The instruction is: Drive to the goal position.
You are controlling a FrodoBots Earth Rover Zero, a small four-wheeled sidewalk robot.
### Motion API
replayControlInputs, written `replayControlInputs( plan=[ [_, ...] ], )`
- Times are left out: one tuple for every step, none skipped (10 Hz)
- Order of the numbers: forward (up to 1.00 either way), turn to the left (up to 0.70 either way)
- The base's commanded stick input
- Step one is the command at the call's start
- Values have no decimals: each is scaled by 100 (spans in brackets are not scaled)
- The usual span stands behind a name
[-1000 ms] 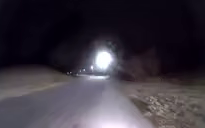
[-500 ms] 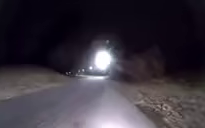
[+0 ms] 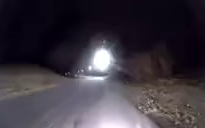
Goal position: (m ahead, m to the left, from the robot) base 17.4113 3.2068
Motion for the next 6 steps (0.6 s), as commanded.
replayControlInputs(
  plan=[
    [100, 0],
    [100, 0],
    [100, 0],
    [100, 0],
    [100, 0],
    [100, 0]
  ],
)
